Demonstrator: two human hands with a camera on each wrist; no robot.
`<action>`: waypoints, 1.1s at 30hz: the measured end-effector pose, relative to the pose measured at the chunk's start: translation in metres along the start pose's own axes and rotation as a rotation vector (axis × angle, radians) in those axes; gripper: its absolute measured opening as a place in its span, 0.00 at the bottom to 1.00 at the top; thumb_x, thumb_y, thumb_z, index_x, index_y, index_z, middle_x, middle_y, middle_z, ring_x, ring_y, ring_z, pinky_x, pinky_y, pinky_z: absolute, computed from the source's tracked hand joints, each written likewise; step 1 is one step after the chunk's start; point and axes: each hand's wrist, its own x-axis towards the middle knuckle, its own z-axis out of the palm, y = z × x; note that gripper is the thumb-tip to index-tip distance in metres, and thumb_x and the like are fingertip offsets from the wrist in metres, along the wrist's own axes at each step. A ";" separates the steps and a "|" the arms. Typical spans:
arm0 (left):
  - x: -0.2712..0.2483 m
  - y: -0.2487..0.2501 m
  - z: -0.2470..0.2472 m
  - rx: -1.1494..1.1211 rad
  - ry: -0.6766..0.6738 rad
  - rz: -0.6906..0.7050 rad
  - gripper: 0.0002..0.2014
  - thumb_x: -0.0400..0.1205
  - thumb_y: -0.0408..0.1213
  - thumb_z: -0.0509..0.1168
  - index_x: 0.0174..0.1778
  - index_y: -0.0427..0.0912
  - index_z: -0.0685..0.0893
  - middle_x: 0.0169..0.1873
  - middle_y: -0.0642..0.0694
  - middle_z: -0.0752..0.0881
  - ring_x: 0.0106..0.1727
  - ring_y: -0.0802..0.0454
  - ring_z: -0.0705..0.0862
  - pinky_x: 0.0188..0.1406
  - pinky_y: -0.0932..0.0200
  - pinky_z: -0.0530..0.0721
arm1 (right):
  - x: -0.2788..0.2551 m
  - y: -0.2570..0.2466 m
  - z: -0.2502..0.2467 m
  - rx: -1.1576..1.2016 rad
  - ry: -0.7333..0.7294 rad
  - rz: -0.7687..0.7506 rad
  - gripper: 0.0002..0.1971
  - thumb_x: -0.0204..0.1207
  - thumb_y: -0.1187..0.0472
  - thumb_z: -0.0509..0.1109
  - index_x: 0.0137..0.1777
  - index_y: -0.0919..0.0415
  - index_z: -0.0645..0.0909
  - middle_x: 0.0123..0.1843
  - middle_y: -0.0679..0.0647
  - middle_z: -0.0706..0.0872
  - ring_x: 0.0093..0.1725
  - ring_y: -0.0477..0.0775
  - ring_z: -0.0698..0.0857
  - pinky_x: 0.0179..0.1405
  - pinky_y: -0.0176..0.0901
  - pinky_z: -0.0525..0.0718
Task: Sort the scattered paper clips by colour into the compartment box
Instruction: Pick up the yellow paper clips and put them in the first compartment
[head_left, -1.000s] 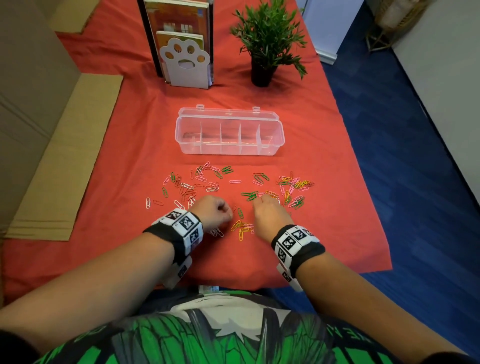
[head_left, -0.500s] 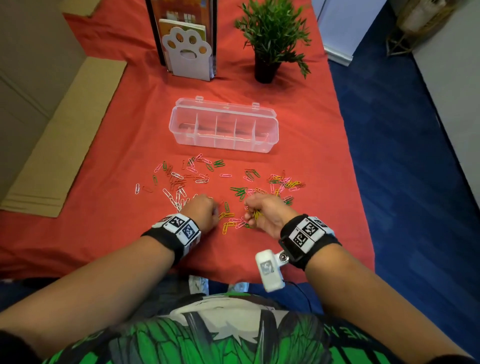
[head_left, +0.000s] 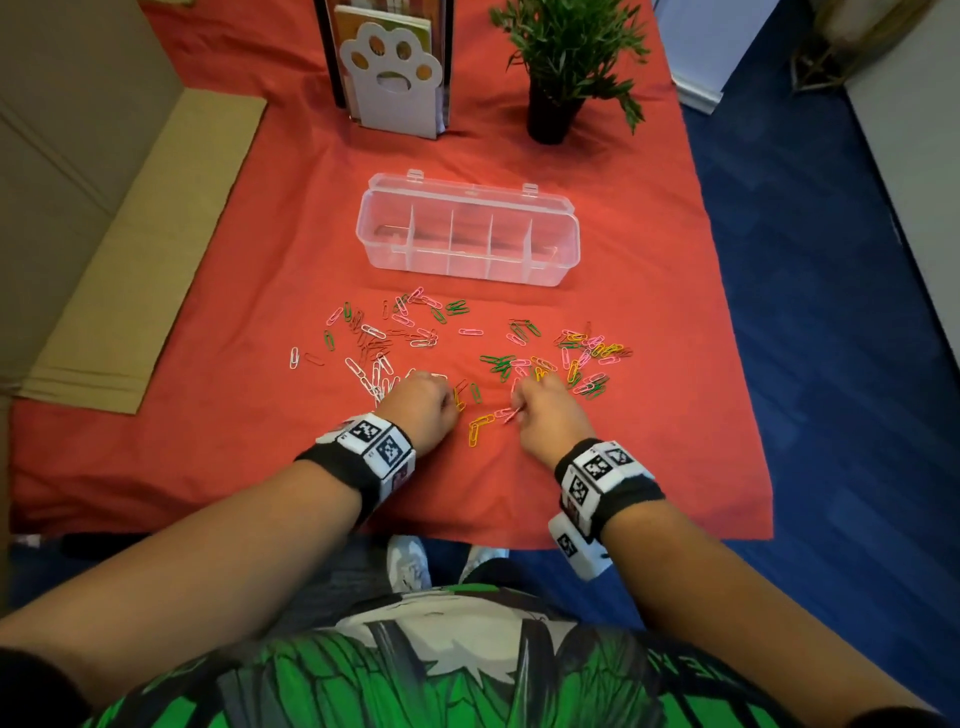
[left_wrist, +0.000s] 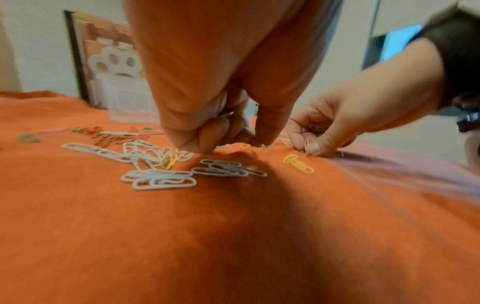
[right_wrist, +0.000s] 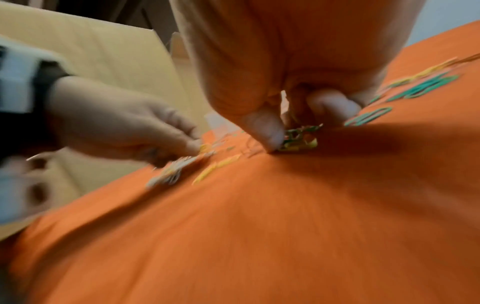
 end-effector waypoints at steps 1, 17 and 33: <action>-0.002 -0.004 -0.003 -0.060 0.005 -0.016 0.08 0.79 0.37 0.61 0.44 0.39 0.83 0.47 0.37 0.84 0.51 0.40 0.81 0.51 0.55 0.75 | 0.002 0.000 -0.002 0.004 0.041 0.022 0.08 0.72 0.67 0.63 0.48 0.57 0.79 0.55 0.60 0.74 0.51 0.63 0.82 0.54 0.49 0.81; -0.017 -0.023 -0.043 -1.577 -0.052 -0.411 0.13 0.71 0.25 0.49 0.23 0.42 0.72 0.26 0.43 0.83 0.20 0.54 0.74 0.19 0.69 0.71 | -0.009 -0.033 0.025 -0.217 0.000 -0.185 0.05 0.74 0.67 0.61 0.48 0.60 0.74 0.53 0.58 0.75 0.49 0.63 0.81 0.45 0.53 0.80; -0.011 -0.055 -0.061 -1.364 0.100 -0.488 0.13 0.74 0.23 0.47 0.34 0.41 0.75 0.29 0.45 0.70 0.27 0.52 0.74 0.18 0.67 0.83 | 0.003 -0.036 0.003 0.091 -0.078 0.069 0.02 0.72 0.62 0.66 0.42 0.55 0.80 0.42 0.54 0.84 0.47 0.57 0.84 0.50 0.44 0.80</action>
